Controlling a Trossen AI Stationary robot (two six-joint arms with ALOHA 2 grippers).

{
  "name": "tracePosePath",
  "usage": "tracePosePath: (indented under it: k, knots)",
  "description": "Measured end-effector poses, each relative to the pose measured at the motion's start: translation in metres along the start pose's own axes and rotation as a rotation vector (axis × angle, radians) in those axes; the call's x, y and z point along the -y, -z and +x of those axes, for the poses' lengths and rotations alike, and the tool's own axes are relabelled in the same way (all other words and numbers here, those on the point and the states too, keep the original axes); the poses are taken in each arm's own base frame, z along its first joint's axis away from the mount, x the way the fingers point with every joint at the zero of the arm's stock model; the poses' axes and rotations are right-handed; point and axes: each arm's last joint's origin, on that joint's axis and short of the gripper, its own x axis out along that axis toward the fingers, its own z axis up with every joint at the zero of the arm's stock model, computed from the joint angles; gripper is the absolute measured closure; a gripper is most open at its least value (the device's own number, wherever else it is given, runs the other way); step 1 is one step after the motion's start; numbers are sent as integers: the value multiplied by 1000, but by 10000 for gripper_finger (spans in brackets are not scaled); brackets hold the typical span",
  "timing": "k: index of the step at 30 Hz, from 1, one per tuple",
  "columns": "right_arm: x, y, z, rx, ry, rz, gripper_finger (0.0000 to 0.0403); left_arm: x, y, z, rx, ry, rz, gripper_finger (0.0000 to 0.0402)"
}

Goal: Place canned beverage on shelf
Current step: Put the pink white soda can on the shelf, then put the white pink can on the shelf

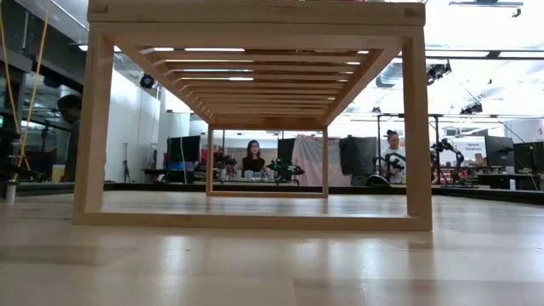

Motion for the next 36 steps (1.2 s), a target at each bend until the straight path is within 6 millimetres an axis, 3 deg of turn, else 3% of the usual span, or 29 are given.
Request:
tracePosePath:
  k: [9, 18, 28, 36]
  knots:
    - [0, 0, 0, 0, 0, 0, 6, 0, 0, 0, 1, 8, 0, 7]
    - [0, 0, 0, 0, 0, -7, 6, -4, -12, -8, 29, 25, -7, 2]
    - [0, 2, 0, -20, 3, -19, 6, -28, -49, -46, 60, 25, -22, 2]
    - [0, 2, 0, -20, 3, -19, 6, -51, -82, -83, 190, 17, -172, 2]
